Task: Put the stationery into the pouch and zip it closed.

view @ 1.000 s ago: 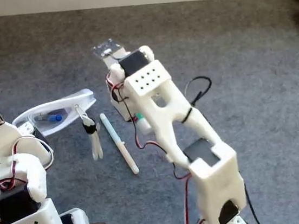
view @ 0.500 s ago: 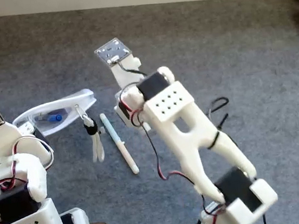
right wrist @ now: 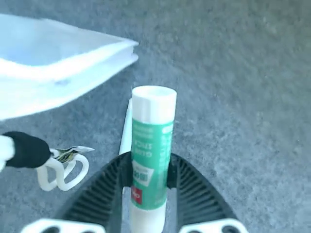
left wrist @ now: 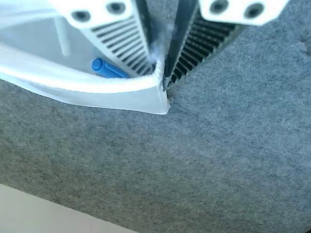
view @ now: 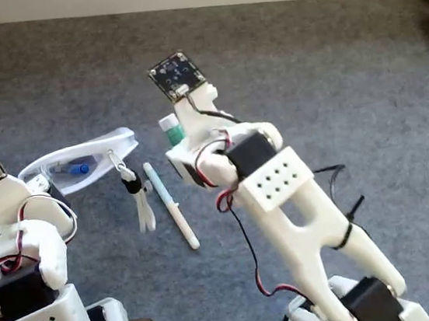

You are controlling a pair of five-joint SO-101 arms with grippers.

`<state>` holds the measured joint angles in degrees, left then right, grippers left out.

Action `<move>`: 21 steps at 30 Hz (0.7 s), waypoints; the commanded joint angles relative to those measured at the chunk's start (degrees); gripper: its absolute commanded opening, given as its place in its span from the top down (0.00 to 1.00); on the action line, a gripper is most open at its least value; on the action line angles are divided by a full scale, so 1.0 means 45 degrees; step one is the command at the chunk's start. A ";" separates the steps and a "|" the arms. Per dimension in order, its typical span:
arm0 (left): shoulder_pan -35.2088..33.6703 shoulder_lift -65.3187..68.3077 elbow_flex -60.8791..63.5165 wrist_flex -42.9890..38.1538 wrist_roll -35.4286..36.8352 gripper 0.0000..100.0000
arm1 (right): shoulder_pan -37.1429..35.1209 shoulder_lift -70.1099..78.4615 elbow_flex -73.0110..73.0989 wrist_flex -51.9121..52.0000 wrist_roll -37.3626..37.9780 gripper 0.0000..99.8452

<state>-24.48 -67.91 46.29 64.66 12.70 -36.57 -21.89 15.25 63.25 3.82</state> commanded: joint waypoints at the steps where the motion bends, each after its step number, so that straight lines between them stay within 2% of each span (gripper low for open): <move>1: 0.0381 0.0127 -0.0635 -0.0293 -0.0098 0.99 | -0.0166 -0.1377 0.0361 -0.0967 0.0039 0.99; 8: 0.0381 0.0127 -0.0635 -0.0293 -0.0098 0.99 | -0.0440 -0.2745 0.1592 -0.2139 0.0039 0.99; 21: 0.0381 0.0127 -0.0615 -0.0293 -0.0098 0.99 | -0.1827 -0.5382 0.2745 -0.2217 0.0039 0.99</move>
<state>-24.13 -67.91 46.29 64.66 12.70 -43.16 -42.11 28.00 55.08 3.82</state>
